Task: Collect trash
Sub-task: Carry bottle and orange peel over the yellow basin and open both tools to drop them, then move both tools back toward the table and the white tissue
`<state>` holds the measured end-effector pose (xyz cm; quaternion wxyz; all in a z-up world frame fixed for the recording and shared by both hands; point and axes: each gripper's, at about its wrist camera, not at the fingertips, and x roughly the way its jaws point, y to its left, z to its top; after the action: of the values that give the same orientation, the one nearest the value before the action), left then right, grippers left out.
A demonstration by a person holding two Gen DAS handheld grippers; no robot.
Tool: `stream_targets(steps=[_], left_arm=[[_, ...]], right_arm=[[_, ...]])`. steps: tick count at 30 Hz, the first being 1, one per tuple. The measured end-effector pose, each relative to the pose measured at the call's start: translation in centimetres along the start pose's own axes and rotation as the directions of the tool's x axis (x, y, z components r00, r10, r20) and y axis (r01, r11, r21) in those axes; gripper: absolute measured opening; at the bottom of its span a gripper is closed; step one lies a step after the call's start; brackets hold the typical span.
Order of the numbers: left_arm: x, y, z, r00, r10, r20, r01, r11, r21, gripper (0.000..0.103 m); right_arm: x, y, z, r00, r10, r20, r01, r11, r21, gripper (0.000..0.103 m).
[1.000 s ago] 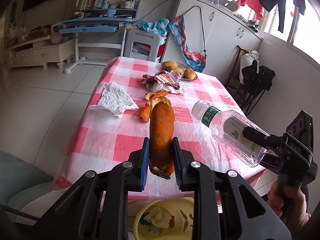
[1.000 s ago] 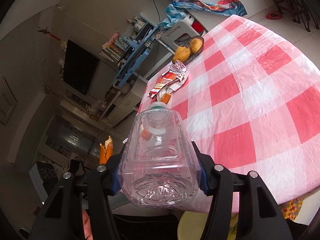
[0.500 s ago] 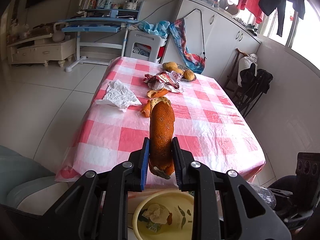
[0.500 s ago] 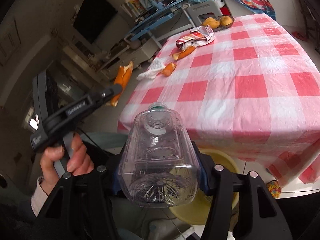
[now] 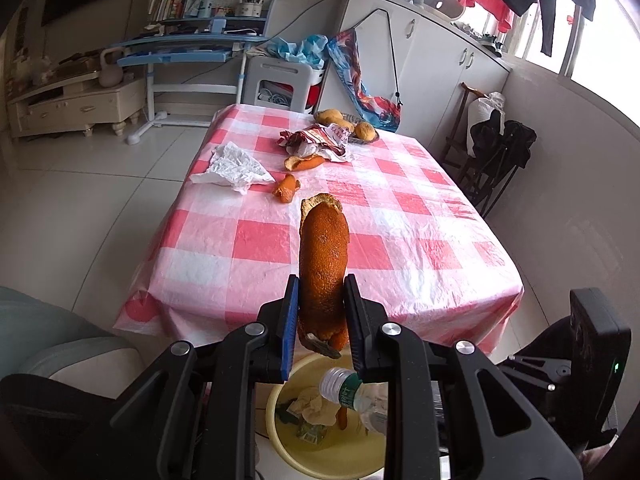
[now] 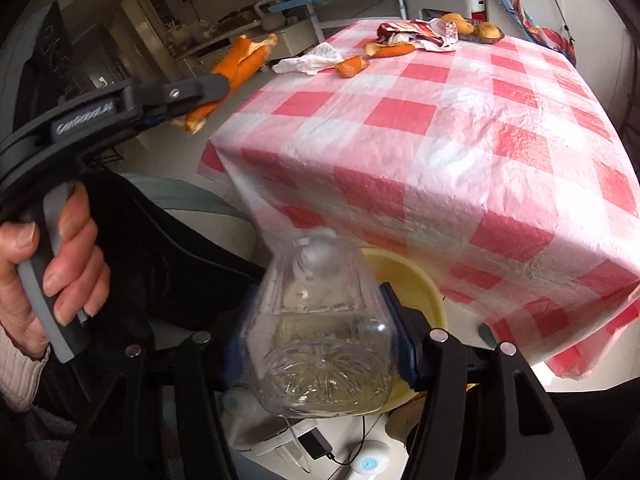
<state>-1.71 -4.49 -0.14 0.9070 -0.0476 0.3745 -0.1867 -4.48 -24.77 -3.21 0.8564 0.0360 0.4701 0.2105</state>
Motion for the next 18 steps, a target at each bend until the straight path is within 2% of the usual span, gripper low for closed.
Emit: stream_targets(steps=[3,7,9,12,14,16,18], left_arm=[[0.0,-0.9,-1.1,1.0,-0.005,-0.025,0.006,0.999,0.033,0.021],[0.8,-2.5,-2.6,0.996,0.002,-0.09,0.008,0.995,0.102,0.022],[2.1,-3.6,-3.6,0.987,0.019,-0.158,0.007,0.986,0.164,0.022],[4.2,-5.2,-5.3,0.961,0.096,-0.26,-0.019,0.959,0.284,0.022],[4.5,-5.9,-5.8,0.956,0.107,-0.273,-0.015,0.948,0.318,0.023],[4.0,-6.1,-5.8,0.963,0.095,-0.252,-0.008,0.946,0.323,0.029],[3.2,-5.8,-5.4,0.975,0.083,-0.208,-0.016,0.951,0.308,0.049]], right_arm=[[-1.5,-1.3,0.4,0.995,-0.002,0.097,-0.005,0.998,0.064,0.073],[-3.7,-2.8,0.4,0.972,-0.029,0.234,-0.007,0.988,0.151,0.076],[-4.6,-3.4,0.4,0.958,-0.055,0.281,-0.001,0.981,0.193,0.079],[-5.3,-4.3,0.3,0.942,-0.088,0.324,0.005,0.968,0.251,0.082],[-5.6,-4.8,0.1,0.936,-0.103,0.337,0.006,0.96,0.279,0.082],[-5.8,-5.0,0.0,0.93,-0.115,0.349,0.008,0.955,0.295,0.082],[-5.8,-5.2,0.3,0.927,-0.122,0.354,0.011,0.953,0.302,0.082]])
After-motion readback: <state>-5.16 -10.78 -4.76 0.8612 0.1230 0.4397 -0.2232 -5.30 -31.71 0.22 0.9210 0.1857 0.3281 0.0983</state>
